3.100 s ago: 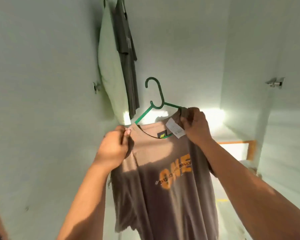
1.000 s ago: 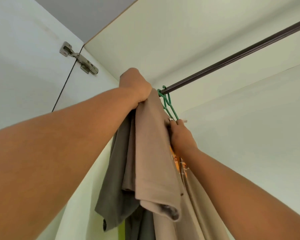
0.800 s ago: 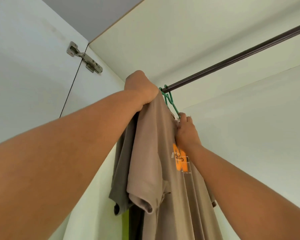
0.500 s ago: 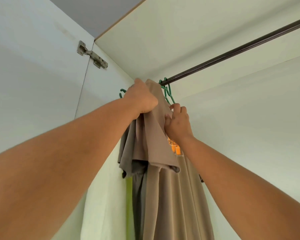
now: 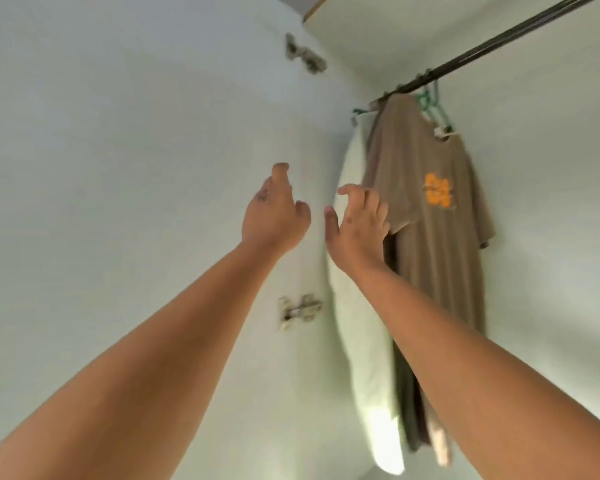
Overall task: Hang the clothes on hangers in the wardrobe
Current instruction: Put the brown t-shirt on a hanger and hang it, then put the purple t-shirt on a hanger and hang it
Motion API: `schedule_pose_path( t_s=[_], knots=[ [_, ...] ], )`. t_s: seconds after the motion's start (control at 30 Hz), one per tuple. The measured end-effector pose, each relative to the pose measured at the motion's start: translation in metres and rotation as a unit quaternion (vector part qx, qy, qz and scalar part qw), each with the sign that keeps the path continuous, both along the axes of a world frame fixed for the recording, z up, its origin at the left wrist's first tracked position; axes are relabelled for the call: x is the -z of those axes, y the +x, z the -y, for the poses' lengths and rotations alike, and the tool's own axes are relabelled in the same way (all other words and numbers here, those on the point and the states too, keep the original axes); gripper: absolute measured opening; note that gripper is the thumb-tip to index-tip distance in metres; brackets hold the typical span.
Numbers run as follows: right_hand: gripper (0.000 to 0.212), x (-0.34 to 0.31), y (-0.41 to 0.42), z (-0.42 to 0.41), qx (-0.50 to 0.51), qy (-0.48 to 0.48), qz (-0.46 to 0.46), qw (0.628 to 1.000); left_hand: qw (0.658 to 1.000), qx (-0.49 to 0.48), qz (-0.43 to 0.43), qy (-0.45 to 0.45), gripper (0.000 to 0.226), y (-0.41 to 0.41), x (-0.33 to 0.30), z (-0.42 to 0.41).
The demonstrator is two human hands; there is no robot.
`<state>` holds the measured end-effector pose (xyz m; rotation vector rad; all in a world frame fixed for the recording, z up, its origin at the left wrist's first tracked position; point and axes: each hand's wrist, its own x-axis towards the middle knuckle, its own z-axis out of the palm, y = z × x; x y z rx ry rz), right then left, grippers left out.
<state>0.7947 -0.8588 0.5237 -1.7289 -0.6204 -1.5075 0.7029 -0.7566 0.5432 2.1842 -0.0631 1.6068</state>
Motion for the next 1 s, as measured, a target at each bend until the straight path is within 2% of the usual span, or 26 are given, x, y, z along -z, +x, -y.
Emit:
schedule_pose_path(
  t_s=[0.17, 0.27, 0.37, 0.47, 0.57, 0.67, 0.8, 1.0],
  knots=[
    [0.034, 0.065, -0.11, -0.116, -0.108, 0.015, -0.024, 0.994, 0.98, -0.164, -0.024, 0.107, 0.061, -0.13, 0.071, -0.091],
    [0.034, 0.111, -0.19, -0.195, -0.202, 0.013, -0.047, 0.978, 0.944, -0.282, -0.076, 0.153, 0.059, -0.219, 0.118, -0.154],
    [0.033, 0.162, -0.276, -0.272, -0.266, 0.016, -0.089, 0.96, 0.905, -0.379, -0.121, 0.151, 0.05, -0.311, 0.168, -0.217],
    [0.034, 0.212, -0.372, -0.345, -0.319, 0.001, -0.107, 0.942, 0.866, -0.462, -0.147, 0.127, 0.047, -0.404, 0.216, -0.278],
    [0.036, 0.259, -0.462, -0.407, -0.37, -0.053, -0.106, 0.921, 0.833, -0.524, -0.164, 0.07, 0.049, -0.489, 0.258, -0.33],
    [0.037, 0.308, -0.531, -0.47, -0.437, -0.122, -0.134, 0.881, 0.796, -0.582, -0.168, 0.004, 0.052, -0.562, 0.301, -0.378],
    [0.035, 0.371, -0.592, -0.548, -0.468, -0.207, -0.179, 0.84, 0.752, -0.624, -0.213, -0.029, 0.053, -0.632, 0.356, -0.447],
    [0.036, 0.433, -0.642, -0.657, -0.509, -0.301, -0.208, 0.779, 0.723, -0.618, -0.287, -0.111, 0.058, -0.68, 0.429, -0.539]
  ],
)
